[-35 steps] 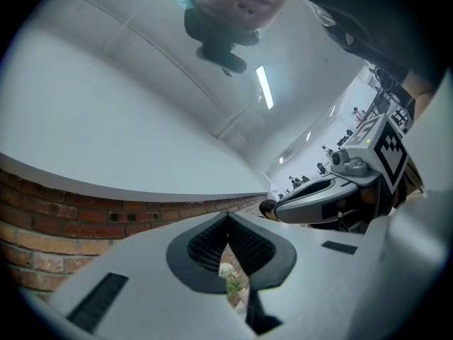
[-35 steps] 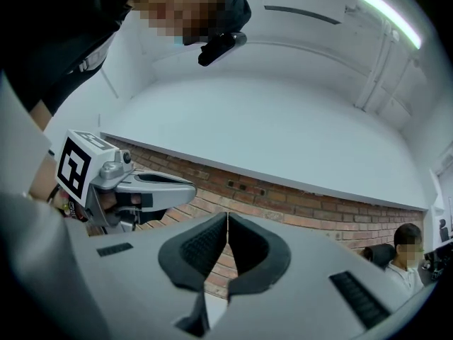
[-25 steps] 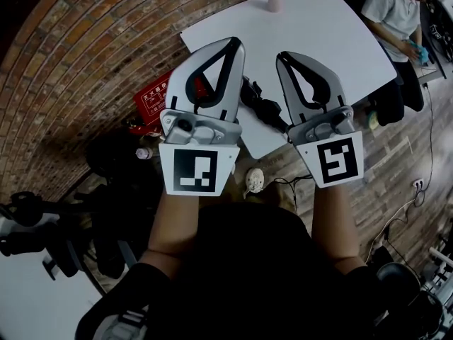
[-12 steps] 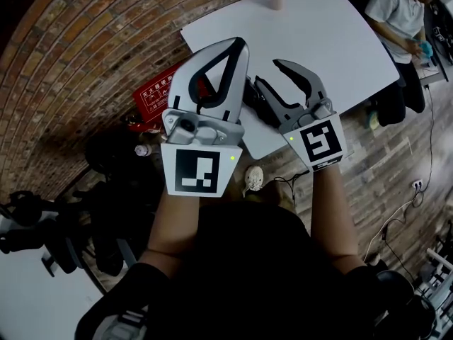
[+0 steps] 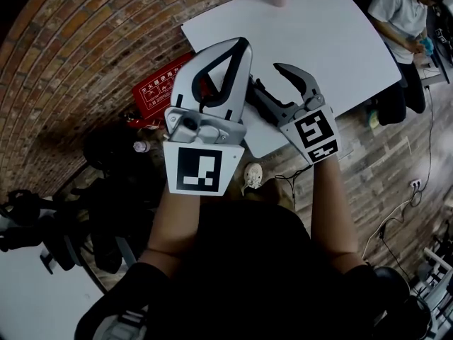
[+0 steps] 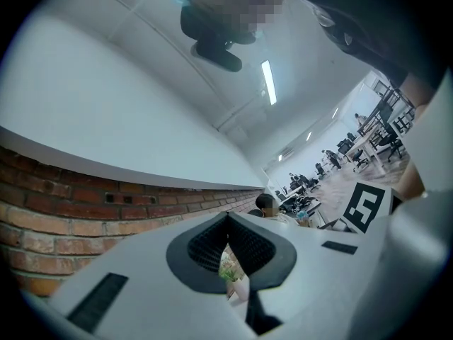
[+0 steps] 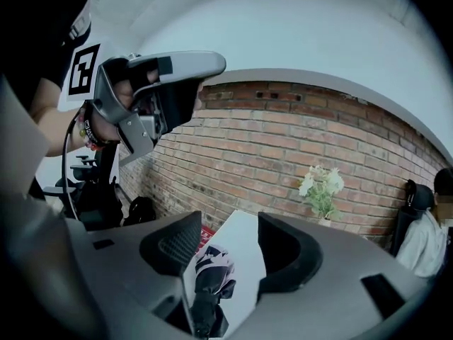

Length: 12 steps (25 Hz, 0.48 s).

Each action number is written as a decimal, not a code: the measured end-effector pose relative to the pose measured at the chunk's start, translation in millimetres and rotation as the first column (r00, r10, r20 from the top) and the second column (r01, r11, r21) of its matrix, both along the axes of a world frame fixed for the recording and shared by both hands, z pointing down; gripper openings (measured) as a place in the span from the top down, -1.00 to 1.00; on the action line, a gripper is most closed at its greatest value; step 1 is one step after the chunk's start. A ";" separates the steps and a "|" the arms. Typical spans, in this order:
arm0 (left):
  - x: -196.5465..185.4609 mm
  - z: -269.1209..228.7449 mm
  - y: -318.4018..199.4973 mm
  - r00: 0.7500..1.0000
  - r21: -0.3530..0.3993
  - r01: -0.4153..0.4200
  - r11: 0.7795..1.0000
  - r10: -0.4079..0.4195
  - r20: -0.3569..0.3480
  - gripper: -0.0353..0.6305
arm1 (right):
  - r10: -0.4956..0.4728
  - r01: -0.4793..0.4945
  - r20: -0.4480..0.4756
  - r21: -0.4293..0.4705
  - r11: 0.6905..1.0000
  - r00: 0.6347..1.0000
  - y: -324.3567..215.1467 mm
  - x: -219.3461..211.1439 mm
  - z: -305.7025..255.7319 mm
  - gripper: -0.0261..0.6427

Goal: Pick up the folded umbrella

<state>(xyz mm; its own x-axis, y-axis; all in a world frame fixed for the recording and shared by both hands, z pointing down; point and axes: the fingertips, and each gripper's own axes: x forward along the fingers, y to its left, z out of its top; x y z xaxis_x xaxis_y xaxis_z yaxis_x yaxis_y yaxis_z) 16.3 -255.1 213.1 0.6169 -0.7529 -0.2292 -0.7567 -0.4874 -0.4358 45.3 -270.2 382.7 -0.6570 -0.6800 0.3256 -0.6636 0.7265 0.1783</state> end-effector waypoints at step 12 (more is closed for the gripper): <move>-12.0 6.5 -8.1 1.000 -0.017 0.013 1.000 -0.013 0.000 0.86 | -0.032 0.019 -0.081 -0.160 0.987 0.996 -0.2 -9.3 66.3 0.10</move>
